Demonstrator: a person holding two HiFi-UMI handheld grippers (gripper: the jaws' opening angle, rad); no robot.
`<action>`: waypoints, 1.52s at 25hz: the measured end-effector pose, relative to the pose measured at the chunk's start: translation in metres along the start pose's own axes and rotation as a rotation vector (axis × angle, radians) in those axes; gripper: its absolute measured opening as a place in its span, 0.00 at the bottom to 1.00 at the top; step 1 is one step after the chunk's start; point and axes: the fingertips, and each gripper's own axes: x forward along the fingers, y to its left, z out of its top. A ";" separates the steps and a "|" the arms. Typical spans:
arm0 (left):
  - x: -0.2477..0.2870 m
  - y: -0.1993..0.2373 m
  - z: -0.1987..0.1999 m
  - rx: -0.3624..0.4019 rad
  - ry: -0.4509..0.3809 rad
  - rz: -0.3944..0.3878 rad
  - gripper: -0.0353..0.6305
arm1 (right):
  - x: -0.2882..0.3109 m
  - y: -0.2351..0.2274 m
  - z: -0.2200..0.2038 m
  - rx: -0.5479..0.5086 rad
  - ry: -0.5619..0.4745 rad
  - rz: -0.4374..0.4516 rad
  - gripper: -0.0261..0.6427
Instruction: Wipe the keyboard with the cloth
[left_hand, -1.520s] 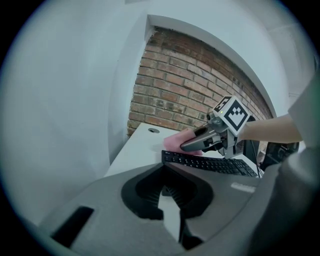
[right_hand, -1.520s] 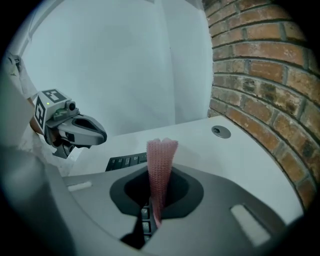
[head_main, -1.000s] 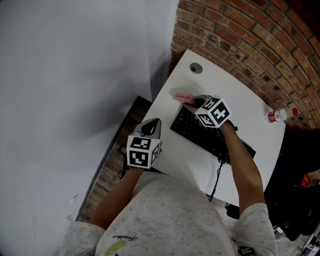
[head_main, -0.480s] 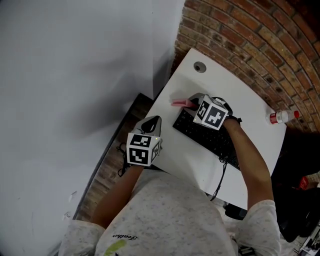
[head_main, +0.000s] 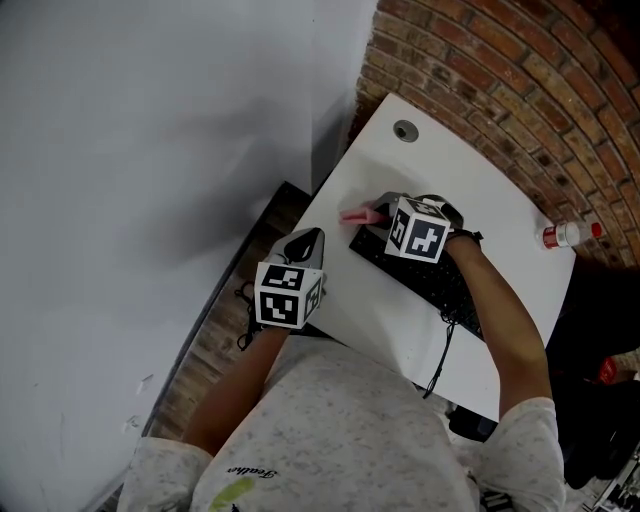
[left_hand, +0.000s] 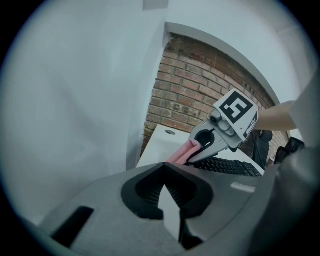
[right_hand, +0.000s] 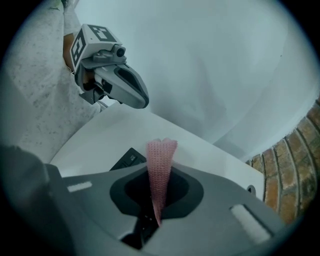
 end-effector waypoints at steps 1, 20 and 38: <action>-0.001 0.000 -0.001 -0.001 0.000 0.002 0.04 | 0.001 0.003 0.001 -0.007 -0.002 0.008 0.07; -0.017 -0.005 -0.012 -0.028 -0.012 0.051 0.04 | 0.009 0.050 0.024 -0.092 -0.030 0.147 0.07; -0.043 -0.001 0.000 -0.045 -0.078 0.102 0.04 | -0.015 0.085 0.070 0.078 -0.298 0.096 0.08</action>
